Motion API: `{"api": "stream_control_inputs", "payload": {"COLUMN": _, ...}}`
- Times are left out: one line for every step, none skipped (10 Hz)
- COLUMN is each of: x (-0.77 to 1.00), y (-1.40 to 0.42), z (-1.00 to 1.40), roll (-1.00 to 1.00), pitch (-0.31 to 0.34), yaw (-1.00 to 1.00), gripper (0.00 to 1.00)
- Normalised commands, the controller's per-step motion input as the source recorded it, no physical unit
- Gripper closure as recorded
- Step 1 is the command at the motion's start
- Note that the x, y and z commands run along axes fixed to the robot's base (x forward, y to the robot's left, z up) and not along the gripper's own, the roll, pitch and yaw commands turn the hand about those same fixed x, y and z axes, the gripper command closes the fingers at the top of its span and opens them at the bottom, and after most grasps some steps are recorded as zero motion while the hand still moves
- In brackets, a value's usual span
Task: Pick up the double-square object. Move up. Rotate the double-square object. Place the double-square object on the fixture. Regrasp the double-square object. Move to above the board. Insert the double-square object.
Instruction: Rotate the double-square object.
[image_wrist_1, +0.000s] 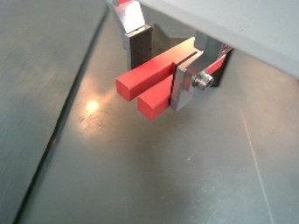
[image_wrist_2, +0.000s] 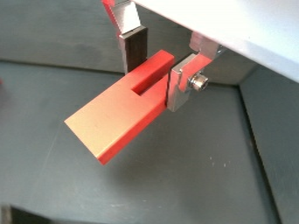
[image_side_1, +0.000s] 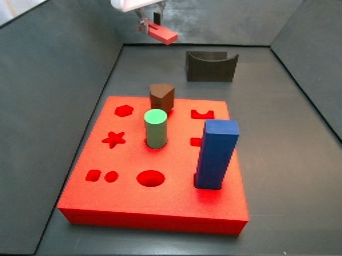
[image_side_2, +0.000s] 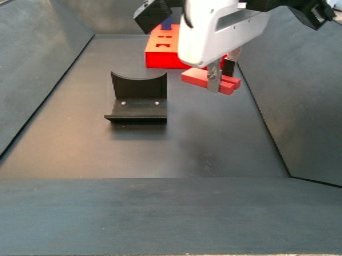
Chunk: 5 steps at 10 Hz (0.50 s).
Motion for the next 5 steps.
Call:
{"api": "stream_control_inputs", "payload": {"x": 0.0, "y": 0.02, "z": -0.01, "roll": -0.01, "pitch": -0.002, "yaw": -1.0, "gripper": 1.0}}
{"api": "stream_control_inputs", "payload": {"x": 0.0, "y": 0.01, "z": -0.01, "roll": -0.01, "pitch": -0.002, "yaw": -1.0, "gripper": 1.0}}
{"api": "stream_control_inputs", "payload": {"x": 0.0, "y": 0.01, "z": -0.01, "roll": -0.01, "pitch": -0.003, "yaw": -1.0, "gripper": 1.0}}
{"api": "stream_control_inputs", "payload": {"x": 0.0, "y": 0.02, "z": -0.01, "roll": -0.02, "pitch": -0.003, "yaw": -1.0, "gripper": 1.0}}
{"api": "stream_control_inputs", "payload": {"x": 0.0, "y": 0.02, "z": -0.01, "roll": -0.02, "pitch": -0.003, "yaw": -1.0, "gripper": 1.0}}
